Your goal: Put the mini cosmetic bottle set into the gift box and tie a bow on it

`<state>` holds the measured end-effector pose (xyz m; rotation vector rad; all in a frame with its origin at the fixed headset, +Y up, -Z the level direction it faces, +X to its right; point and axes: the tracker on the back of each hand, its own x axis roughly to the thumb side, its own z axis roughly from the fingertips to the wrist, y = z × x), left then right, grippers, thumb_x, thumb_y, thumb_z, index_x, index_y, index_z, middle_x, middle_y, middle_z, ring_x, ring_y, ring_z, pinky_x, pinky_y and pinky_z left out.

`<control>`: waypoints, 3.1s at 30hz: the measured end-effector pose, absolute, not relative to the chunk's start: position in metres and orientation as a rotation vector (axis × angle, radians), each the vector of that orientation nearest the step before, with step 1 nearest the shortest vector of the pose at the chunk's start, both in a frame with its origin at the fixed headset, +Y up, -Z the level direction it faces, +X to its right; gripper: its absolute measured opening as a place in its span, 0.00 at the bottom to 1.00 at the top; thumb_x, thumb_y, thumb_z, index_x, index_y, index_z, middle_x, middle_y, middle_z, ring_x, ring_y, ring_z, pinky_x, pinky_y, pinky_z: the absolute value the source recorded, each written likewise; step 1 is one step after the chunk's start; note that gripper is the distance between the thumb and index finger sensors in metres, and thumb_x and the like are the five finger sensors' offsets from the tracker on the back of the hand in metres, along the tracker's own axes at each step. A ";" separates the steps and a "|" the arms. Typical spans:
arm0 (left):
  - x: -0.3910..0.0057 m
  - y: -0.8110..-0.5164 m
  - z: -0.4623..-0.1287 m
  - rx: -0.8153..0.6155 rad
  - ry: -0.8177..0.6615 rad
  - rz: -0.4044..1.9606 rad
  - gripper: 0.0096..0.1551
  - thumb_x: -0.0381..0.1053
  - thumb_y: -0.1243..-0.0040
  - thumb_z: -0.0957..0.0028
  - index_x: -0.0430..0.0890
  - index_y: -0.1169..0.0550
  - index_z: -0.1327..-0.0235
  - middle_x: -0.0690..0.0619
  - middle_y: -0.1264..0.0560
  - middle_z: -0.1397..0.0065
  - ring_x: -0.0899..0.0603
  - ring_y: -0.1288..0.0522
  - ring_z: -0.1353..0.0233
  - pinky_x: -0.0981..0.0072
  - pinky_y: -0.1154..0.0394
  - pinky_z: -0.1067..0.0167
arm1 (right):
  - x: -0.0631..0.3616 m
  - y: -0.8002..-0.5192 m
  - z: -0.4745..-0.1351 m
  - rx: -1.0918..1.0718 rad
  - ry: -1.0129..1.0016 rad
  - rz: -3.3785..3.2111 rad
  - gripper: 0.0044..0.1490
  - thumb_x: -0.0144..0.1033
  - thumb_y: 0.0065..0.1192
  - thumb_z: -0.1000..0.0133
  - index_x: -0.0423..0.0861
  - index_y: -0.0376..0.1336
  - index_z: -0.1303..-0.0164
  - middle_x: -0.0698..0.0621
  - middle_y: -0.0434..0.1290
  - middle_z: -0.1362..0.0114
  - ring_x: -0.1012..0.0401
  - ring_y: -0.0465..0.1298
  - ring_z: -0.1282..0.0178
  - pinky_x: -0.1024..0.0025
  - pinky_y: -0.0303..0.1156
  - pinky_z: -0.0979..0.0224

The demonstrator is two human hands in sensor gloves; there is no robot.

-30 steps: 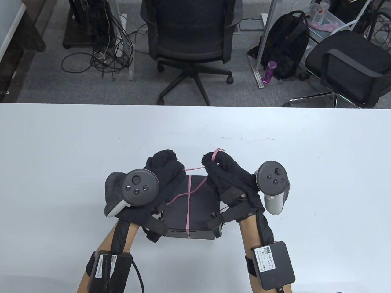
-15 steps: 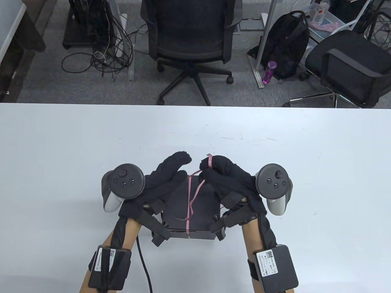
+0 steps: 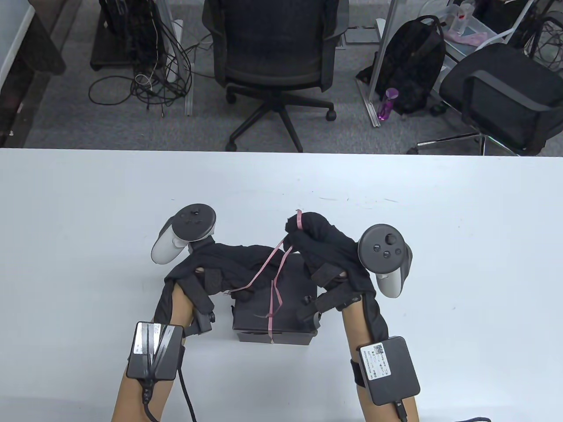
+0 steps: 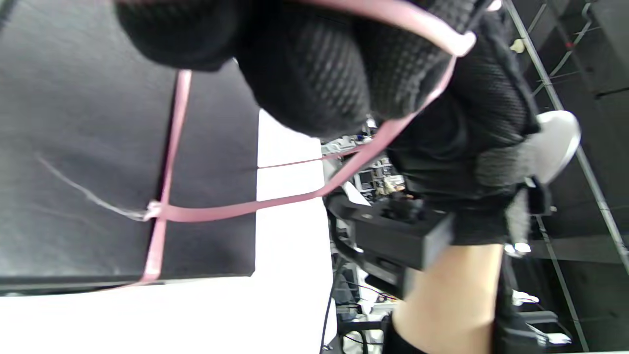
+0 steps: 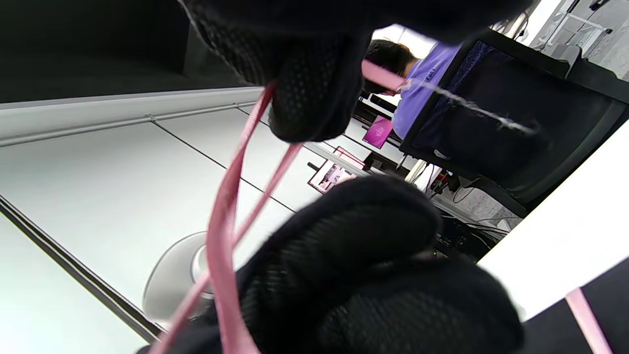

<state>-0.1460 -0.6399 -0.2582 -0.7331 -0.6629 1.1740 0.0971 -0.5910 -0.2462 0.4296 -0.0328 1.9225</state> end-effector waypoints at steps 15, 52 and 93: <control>-0.132 -0.625 -0.227 -0.326 -0.410 0.848 0.28 0.58 0.40 0.39 0.55 0.26 0.25 0.38 0.38 0.15 0.31 0.29 0.23 0.35 0.29 0.31 | 0.084 -0.603 -0.230 0.305 -0.113 1.942 0.25 0.29 0.54 0.37 0.33 0.62 0.31 0.42 0.78 0.45 0.69 0.76 0.77 0.73 0.80 0.68; -0.237 -0.730 -0.170 0.175 0.137 0.200 0.23 0.48 0.52 0.34 0.52 0.28 0.26 0.48 0.25 0.24 0.37 0.21 0.30 0.33 0.28 0.32 | 0.216 -0.707 -0.179 -0.148 -0.276 2.529 0.25 0.34 0.55 0.35 0.23 0.71 0.57 0.25 0.66 0.29 0.31 0.70 0.39 0.34 0.68 0.40; -0.207 -0.740 -0.178 -0.099 -0.237 0.806 0.42 0.52 0.46 0.38 0.48 0.45 0.12 0.43 0.40 0.13 0.31 0.36 0.15 0.29 0.36 0.26 | 0.179 -0.730 -0.182 0.303 0.220 2.059 0.41 0.30 0.58 0.36 0.22 0.51 0.20 0.18 0.47 0.19 0.22 0.51 0.27 0.23 0.56 0.32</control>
